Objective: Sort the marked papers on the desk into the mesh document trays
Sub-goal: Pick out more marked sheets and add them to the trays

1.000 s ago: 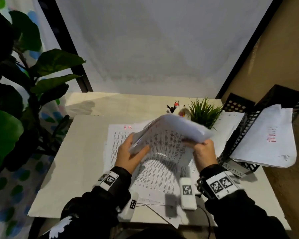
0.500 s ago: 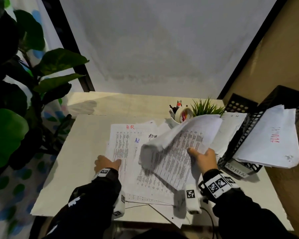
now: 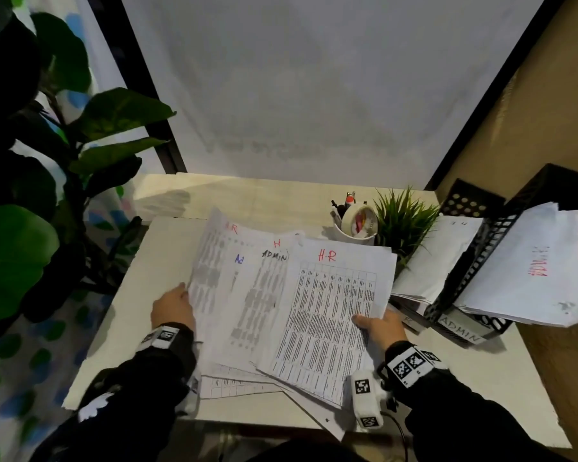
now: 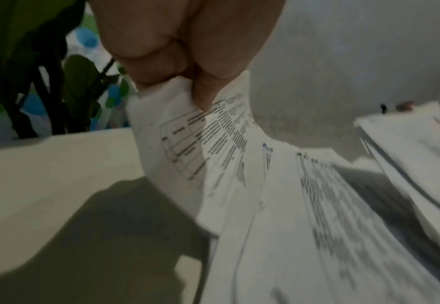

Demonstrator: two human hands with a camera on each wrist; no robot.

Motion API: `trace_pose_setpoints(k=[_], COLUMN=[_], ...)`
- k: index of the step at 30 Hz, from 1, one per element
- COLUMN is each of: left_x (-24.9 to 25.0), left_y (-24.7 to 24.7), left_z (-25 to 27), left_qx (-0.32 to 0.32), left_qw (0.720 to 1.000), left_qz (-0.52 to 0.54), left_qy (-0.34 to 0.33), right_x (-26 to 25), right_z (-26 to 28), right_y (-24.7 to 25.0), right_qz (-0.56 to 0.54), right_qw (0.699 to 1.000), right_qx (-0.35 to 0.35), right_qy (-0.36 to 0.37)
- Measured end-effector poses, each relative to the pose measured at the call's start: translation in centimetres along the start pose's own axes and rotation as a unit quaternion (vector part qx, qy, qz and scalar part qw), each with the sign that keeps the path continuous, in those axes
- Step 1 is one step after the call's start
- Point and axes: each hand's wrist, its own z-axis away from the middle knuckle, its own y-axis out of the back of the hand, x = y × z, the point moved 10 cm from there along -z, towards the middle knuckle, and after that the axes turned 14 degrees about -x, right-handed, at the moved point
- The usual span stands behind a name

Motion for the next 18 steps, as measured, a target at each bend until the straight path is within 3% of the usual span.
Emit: trace_pose_setpoints(k=[3,9,13,18], left_x=[0.7,4.4,8.2,12.7], left_y=[5.3,11.7,10.7,1.7], left_z=[0.3,1.0,1.9,4.7], left_qx=[0.077,0.083,0.018,-0.133], left_qw=[0.995,0.955,0.921,0.956], left_qz=[0.056,0.228,0.319,0.169], left_qy=[-0.04,-0.169,-0.223,-0.199], right_x=[0.1,0.2,0.0,-0.7], right_z=[-0.1,-0.2,-0.4,-0.5], right_y=[0.2,0.1,-0.5,-1.1], right_qz=[-0.024,-0.031,-0.034,-0.021], right_qw=[1.0,0.999,0.999,1.0], right_qx=[0.009,0.009,-0.002,-0.003], right_qy=[-0.001,-0.004,-0.001,0.006])
